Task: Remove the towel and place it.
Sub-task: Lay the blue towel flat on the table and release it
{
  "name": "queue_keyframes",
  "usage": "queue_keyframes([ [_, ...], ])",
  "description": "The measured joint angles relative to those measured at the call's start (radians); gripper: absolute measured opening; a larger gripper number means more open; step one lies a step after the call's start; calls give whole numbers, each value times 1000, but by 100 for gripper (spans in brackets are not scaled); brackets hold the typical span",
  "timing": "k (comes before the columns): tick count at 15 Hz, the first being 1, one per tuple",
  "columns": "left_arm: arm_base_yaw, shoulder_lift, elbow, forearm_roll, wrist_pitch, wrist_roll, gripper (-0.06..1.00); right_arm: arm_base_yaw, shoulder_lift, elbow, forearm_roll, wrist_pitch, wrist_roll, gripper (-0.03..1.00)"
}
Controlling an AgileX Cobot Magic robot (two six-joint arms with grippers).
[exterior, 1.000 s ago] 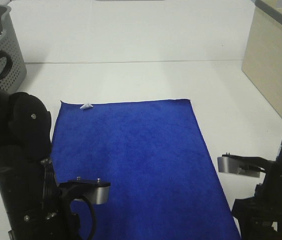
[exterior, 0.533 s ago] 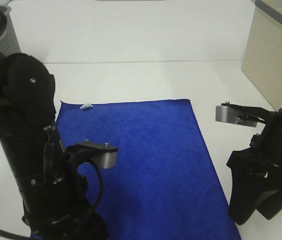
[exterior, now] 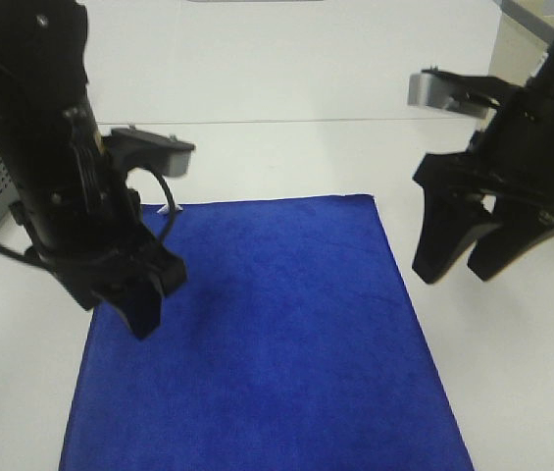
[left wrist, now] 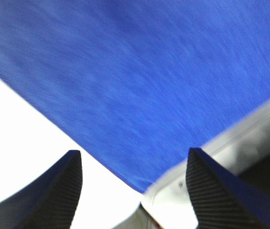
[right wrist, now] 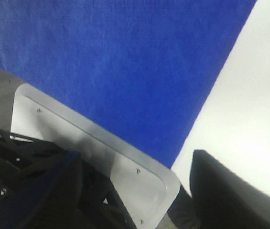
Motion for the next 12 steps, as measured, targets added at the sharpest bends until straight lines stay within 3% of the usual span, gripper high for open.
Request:
queue_keyframes([
  [5, 283, 0, -139, -10, 15, 63, 60, -42, 190, -358, 6, 2, 31, 64],
  [8, 373, 2, -158, -26, 8, 102, 60, -124, 321, -547, 10, 1, 45, 64],
  [10, 448, 61, -198, -90, -34, 153, 60, -138, 424, -677, 10, 1, 45, 65],
  [12, 451, 141, -244, -112, -56, 198, 60, -138, 475, -714, 11, 1, 45, 73],
])
